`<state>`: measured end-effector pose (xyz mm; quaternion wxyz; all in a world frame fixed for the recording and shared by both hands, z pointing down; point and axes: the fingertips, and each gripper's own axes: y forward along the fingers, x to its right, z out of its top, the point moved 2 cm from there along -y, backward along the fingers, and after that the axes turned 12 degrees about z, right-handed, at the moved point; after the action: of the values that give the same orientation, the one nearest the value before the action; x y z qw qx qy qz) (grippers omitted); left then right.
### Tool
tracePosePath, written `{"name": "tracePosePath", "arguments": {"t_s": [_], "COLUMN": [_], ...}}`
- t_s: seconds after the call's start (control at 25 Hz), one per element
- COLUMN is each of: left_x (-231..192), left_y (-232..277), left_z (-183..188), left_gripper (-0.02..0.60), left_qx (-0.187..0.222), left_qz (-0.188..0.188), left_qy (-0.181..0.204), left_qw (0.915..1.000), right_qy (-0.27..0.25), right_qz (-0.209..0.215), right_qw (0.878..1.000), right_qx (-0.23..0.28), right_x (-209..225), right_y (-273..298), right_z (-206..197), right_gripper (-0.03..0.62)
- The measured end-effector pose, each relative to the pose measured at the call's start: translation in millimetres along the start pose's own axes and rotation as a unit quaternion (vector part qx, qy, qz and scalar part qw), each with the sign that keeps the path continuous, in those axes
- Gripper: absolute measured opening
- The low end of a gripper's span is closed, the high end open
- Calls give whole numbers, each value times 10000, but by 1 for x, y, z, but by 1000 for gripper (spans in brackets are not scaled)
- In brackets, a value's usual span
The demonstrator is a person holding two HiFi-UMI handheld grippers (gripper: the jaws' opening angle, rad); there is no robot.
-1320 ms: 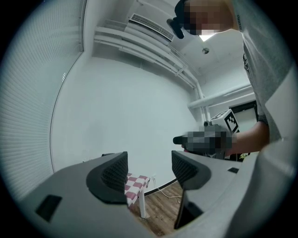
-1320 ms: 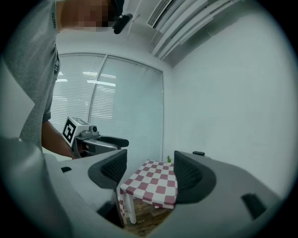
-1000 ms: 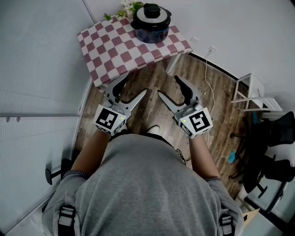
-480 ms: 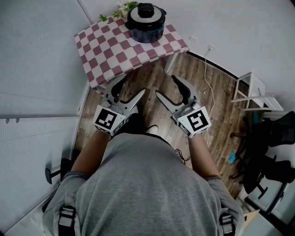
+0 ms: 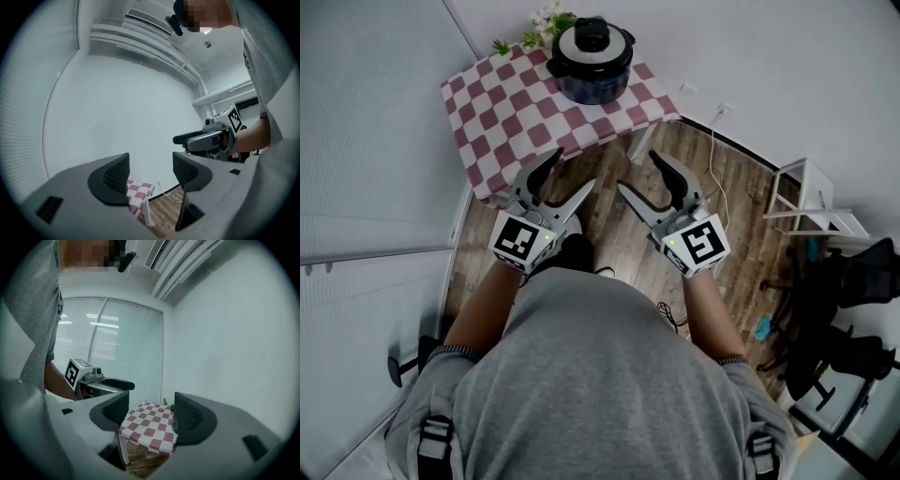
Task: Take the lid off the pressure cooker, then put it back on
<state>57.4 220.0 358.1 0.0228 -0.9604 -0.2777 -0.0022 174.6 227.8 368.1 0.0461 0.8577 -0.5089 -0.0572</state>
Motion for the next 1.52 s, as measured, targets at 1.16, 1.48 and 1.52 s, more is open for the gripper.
{"name": "tracePosePath", "arguments": {"t_s": [1.16,1.48,1.52], "left_x": [-179,-203,-205], "left_y": [170,212,219], "left_z": [-11,-22,-22], "left_gripper": [308,308,308], "left_qx": [-103,-242,-243], "left_qz": [-286,44,113], "left_qy": [-101,-50,-39], "left_qw": [9995,9997,9996], "right_qy": [129,82,77], "right_qz": [-171,149,231], "right_qw": [9994,9994,9993], "right_qx": [-283,-291,-298], "right_x": [173,231,239], "right_y": [170,192,194], "right_z": [15,11,10], "right_gripper": [307,307,307]}}
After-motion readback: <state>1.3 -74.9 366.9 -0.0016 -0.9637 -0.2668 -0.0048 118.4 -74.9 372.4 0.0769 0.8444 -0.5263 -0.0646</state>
